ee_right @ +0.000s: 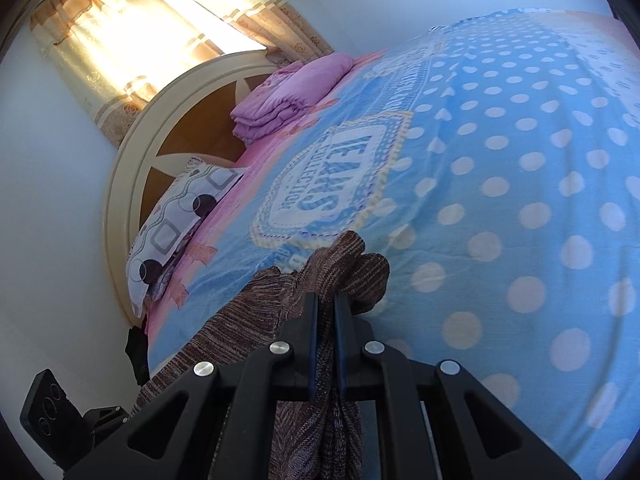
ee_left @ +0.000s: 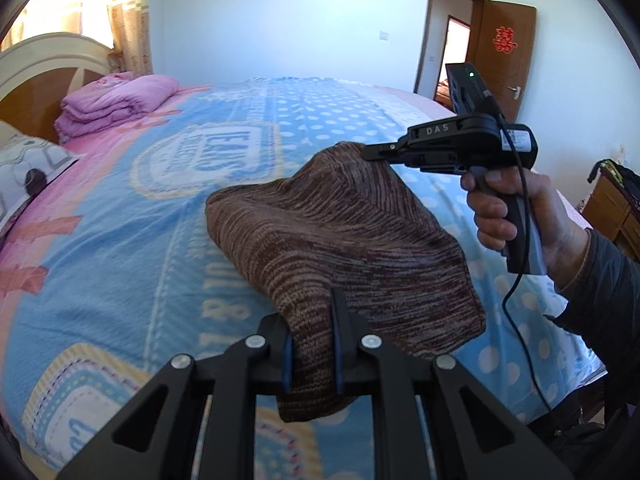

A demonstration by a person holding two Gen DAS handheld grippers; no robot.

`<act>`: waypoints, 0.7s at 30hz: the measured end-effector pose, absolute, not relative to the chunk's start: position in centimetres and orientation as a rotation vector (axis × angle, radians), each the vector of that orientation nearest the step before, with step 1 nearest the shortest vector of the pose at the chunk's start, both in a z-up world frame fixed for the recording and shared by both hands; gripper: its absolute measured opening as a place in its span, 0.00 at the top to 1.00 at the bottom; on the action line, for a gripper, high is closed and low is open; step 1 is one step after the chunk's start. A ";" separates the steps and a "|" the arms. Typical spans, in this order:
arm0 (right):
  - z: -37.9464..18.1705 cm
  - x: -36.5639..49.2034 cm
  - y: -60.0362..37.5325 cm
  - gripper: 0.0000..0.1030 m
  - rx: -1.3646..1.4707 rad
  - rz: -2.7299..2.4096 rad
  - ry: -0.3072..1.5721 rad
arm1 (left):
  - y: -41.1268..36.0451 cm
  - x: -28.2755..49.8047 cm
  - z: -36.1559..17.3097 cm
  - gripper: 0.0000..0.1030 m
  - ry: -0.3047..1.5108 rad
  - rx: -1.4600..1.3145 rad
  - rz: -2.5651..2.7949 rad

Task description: Fold small clothes

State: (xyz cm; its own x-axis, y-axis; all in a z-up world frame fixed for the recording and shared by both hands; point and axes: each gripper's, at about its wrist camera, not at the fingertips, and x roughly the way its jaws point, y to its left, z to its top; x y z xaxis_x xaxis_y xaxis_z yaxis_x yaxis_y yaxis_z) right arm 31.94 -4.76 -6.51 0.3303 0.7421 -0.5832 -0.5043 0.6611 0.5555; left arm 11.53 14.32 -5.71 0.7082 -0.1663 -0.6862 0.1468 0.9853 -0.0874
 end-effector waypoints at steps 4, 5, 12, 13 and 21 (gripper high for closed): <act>-6.7 31.5 -2.5 0.94 0.277 0.859 0.931 | 15.9 10.9 -6.5 0.85 0.785 -0.056 -0.134; -6.9 31.4 -1.9 0.94 0.272 0.863 0.936 | 16.3 10.8 -6.9 0.85 0.796 -0.070 -0.125; -8.5 31.8 -0.3 0.94 0.251 0.849 0.974 | 18.4 10.9 -10.6 0.84 0.883 -0.185 -0.113; -8.6 31.8 -0.3 0.94 0.248 0.844 0.975 | 18.4 10.8 -10.9 0.84 0.886 -0.182 -0.110; -10.6 32.6 -0.9 0.94 0.231 0.791 1.009 | 18.1 10.7 -12.6 0.74 0.911 -0.163 -0.074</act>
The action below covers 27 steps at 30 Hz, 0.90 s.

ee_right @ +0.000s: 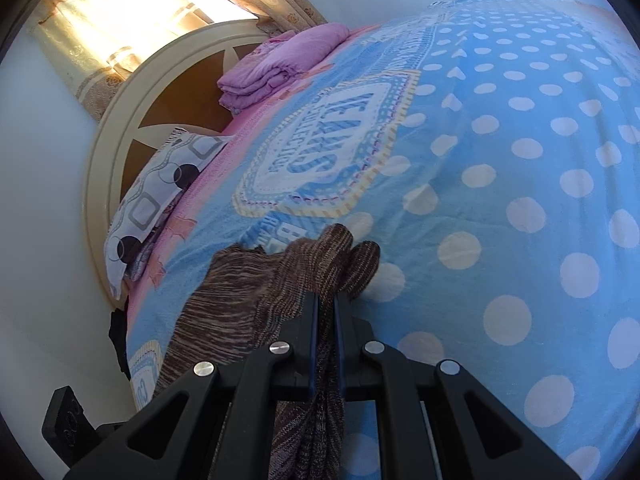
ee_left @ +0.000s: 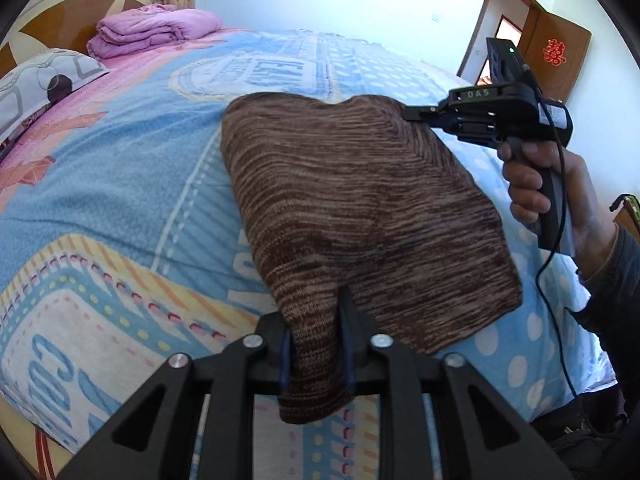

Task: Fold small clothes
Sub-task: 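Open the left tool and withdraw both tools from the sweater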

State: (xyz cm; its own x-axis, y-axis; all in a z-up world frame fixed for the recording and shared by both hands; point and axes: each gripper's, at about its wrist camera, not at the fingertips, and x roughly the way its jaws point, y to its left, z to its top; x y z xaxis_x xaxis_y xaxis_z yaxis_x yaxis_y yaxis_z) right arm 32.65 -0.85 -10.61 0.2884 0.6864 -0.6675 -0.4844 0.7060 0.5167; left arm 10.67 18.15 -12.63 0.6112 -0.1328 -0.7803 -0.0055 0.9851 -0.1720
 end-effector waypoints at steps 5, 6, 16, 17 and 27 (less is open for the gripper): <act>-12.2 33.1 -0.9 0.94 0.227 0.762 1.031 | 18.2 10.8 -13.0 0.65 0.912 -0.146 -0.052; -12.5 33.2 -0.9 0.94 0.228 0.756 1.038 | 18.2 10.9 -13.0 0.60 0.910 -0.141 -0.043; -8.5 29.2 -1.7 0.70 0.149 0.662 0.903 | 18.3 8.4 -7.6 0.20 0.737 -0.054 0.095; -7.6 28.1 -2.0 0.63 0.143 0.650 0.876 | 18.3 8.1 -6.9 0.20 0.715 -0.047 0.100; -3.7 16.2 -3.7 0.46 0.025 0.614 0.724 | 19.0 6.6 -4.0 0.12 0.625 -0.081 0.136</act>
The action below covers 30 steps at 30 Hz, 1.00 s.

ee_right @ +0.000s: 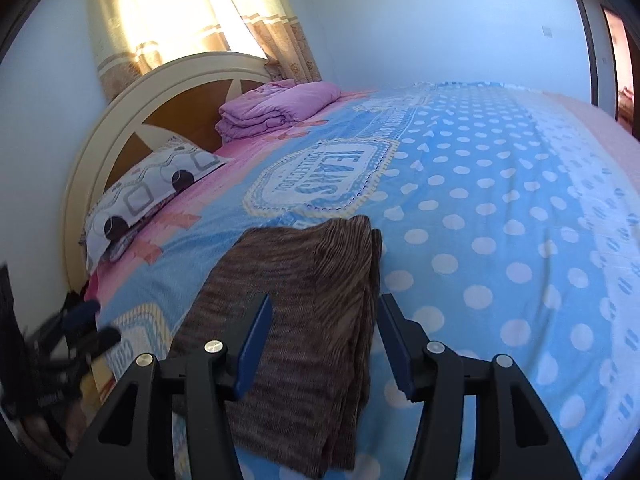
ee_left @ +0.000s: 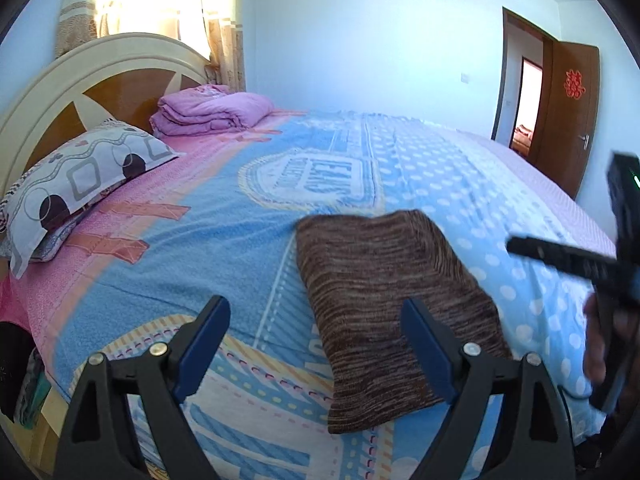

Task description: Fold small clothes

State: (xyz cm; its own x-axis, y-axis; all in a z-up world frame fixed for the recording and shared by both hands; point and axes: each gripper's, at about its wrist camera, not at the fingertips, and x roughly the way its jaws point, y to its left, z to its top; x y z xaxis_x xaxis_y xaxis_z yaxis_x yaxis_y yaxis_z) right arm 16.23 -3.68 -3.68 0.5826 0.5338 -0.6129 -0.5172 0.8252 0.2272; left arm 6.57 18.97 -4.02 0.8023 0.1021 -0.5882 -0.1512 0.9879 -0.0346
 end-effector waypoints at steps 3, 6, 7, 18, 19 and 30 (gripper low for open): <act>-3.2 14.0 -4.0 0.46 -0.004 0.613 0.686 | 19.0 6.3 -3.5 0.11 0.606 -0.086 0.142; -2.9 12.8 -4.4 0.46 0.004 0.620 0.672 | 18.9 6.2 -3.2 0.10 0.593 -0.089 0.145; -2.8 12.6 -4.5 0.46 0.004 0.619 0.666 | 18.9 6.2 -3.1 0.10 0.591 -0.088 0.145; -2.1 11.1 -4.9 0.46 0.001 0.620 0.640 | 18.1 6.1 -2.9 0.09 0.588 -0.070 0.138; -2.1 11.1 -4.9 0.46 0.002 0.620 0.641 | 18.1 6.1 -2.9 0.09 0.587 -0.070 0.139; -1.6 10.1 -5.0 0.46 -0.008 0.622 0.616 | 18.1 6.1 -2.9 0.09 0.588 -0.068 0.137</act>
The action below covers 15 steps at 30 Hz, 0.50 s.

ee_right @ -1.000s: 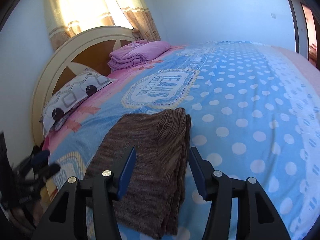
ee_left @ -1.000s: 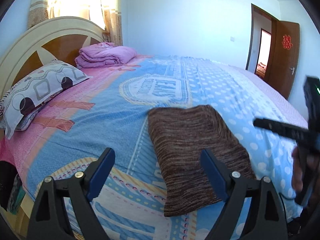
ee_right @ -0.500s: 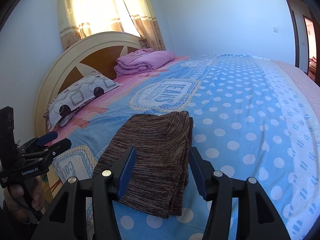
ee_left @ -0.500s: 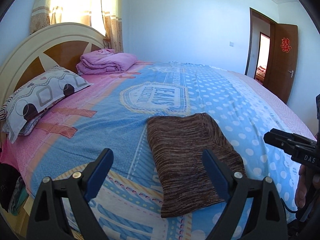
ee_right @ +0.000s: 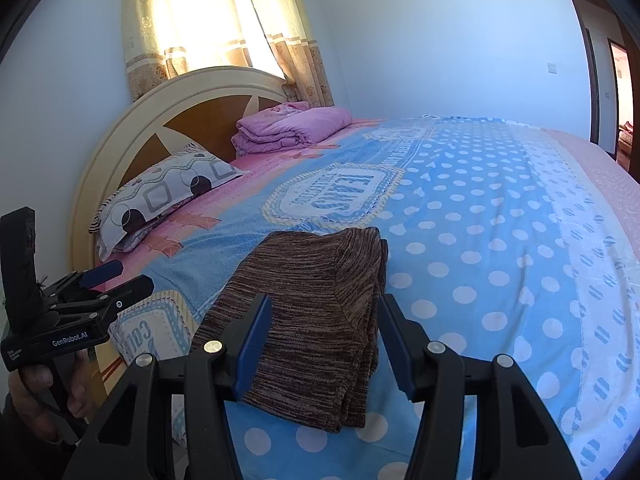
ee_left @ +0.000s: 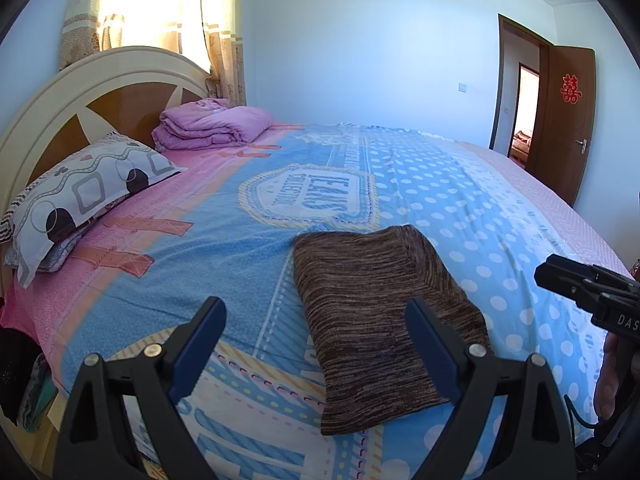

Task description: Fold small clothes

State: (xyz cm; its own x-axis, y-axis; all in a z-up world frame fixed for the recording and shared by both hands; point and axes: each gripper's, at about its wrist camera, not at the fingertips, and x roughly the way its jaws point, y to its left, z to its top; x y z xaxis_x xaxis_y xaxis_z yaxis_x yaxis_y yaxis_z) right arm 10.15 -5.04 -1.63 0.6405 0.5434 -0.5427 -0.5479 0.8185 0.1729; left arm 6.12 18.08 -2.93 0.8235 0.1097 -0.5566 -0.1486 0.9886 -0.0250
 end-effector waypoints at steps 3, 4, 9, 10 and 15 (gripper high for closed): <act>-1.6 10.1 -5.1 0.46 -0.010 0.620 0.617 | 18.1 6.1 -3.0 0.09 0.588 -0.069 0.139; -1.6 10.1 -5.1 0.46 -0.009 0.620 0.616 | 18.1 6.1 -3.0 0.09 0.587 -0.070 0.139; -1.6 10.0 -5.1 0.46 -0.009 0.621 0.615 | 18.0 6.1 -3.0 0.07 0.592 -0.069 0.137; -1.6 10.1 -5.1 0.46 -0.010 0.621 0.617 | 18.0 6.1 -3.0 0.04 0.594 -0.069 0.136; -1.4 9.7 -5.2 0.46 -0.017 0.613 0.596 | 18.0 6.0 -2.8 0.01 0.584 -0.070 0.140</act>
